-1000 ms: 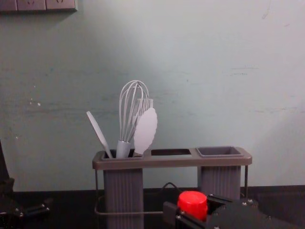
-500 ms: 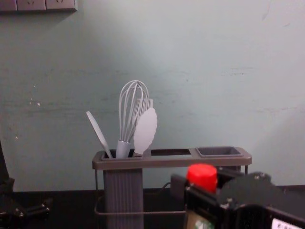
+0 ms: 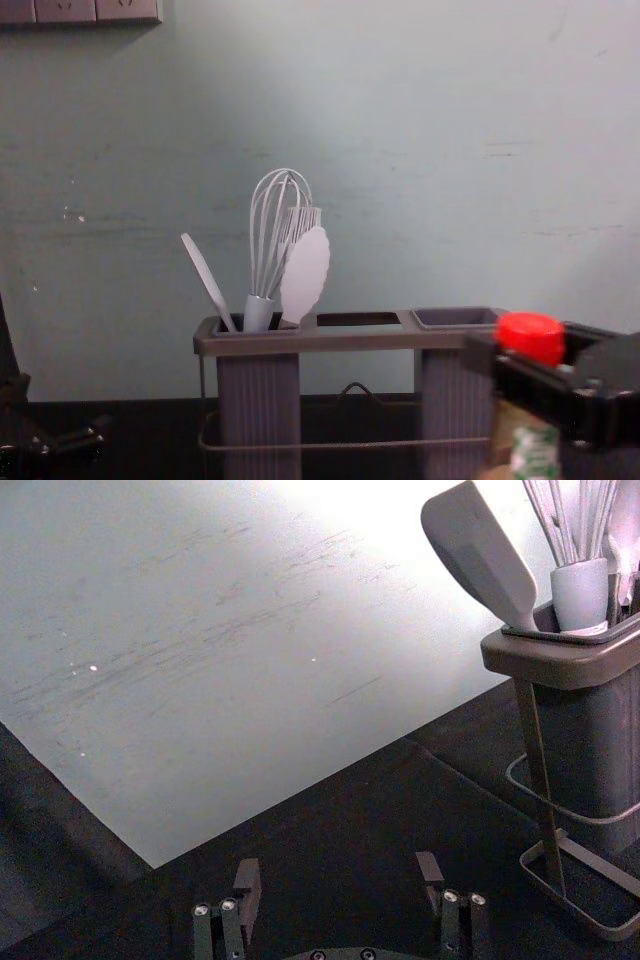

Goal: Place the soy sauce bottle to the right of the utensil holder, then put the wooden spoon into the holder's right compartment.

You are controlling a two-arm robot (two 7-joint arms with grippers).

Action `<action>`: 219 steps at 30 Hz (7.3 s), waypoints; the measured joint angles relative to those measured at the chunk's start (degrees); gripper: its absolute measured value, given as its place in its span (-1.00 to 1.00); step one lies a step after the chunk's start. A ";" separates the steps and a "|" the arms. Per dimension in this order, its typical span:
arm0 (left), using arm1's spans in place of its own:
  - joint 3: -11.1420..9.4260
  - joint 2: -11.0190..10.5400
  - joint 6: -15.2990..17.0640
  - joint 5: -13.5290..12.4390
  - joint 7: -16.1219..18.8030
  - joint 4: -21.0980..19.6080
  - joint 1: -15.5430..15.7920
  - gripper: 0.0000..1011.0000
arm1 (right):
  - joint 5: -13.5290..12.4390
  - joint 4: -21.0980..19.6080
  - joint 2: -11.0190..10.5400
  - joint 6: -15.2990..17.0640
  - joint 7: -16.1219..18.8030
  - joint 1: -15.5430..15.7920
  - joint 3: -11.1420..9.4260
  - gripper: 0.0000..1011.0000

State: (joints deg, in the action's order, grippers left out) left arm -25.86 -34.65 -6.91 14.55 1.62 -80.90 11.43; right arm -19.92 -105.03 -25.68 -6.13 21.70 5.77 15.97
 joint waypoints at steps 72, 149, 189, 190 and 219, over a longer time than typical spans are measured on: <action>0.00 0.00 0.00 0.00 0.00 0.00 0.00 1.00 | -4.29 31.12 6.39 -3.77 3.49 -20.20 -5.26 -0.24; 0.00 0.00 0.00 0.00 0.00 0.00 0.00 1.00 | 6.40 2.33 5.30 9.09 -6.31 1.79 -1.72 0.98; 0.00 0.00 0.00 0.00 0.00 0.00 0.00 1.00 | 11.00 1.21 5.77 54.15 -6.54 -14.78 5.22 0.98; 0.00 0.00 0.00 0.00 0.00 0.00 0.00 1.00 | 11.15 1.47 5.88 54.58 -6.39 -15.09 5.39 0.98; 0.00 0.01 0.00 0.00 0.00 0.00 0.00 1.00 | 15.53 9.65 10.65 58.52 -4.50 -20.35 7.60 0.98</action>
State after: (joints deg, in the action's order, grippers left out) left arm -25.86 -34.64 -6.91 14.55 1.62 -80.90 11.43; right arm -4.39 -95.38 -15.03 52.39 17.21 -14.58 23.56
